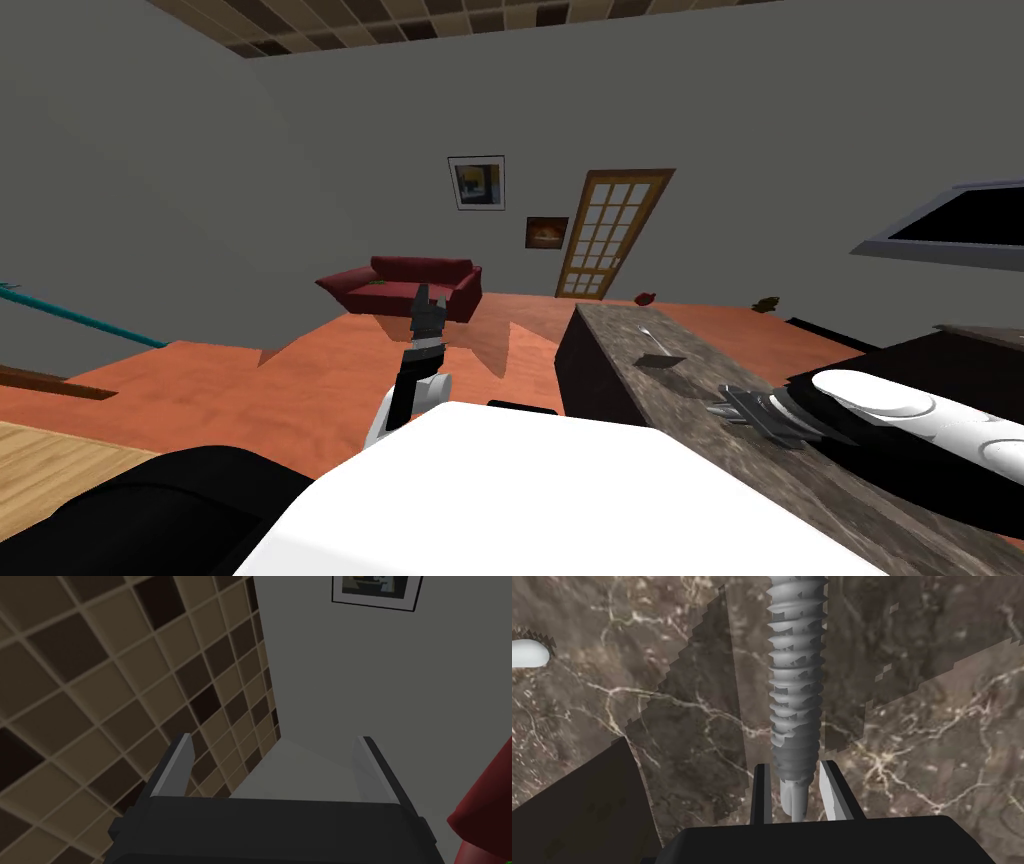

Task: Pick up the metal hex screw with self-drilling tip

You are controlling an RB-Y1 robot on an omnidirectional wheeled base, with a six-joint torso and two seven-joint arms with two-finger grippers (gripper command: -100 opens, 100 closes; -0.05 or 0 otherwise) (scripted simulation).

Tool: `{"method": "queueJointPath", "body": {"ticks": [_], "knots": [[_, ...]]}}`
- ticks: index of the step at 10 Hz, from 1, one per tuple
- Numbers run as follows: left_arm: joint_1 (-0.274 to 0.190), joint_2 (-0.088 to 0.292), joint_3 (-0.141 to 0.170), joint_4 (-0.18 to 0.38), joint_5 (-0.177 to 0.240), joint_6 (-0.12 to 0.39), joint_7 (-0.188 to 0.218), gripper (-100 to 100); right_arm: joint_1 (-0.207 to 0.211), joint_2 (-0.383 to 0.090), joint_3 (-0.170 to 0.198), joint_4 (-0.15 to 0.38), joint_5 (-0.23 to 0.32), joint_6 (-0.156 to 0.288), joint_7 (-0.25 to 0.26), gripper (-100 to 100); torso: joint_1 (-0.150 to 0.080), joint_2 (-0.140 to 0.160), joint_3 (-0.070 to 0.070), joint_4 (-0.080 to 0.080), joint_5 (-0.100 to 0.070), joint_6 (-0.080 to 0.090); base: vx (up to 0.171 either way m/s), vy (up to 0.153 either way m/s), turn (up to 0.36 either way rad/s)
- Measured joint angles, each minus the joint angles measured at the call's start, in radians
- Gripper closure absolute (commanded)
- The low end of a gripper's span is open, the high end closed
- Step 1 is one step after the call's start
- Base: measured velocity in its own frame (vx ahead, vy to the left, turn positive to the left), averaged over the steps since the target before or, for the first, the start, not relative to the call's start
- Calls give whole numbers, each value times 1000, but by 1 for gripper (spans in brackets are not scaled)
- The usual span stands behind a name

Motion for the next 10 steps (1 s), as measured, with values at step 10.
{"method": "queueJointPath", "body": {"ticks": [10], "knots": [[-1,0,0,0,0,0,0,0,-210,36,-33,-135,305,-73,-42,100,0,2,2,1,3,-2,89,33,-252]]}}
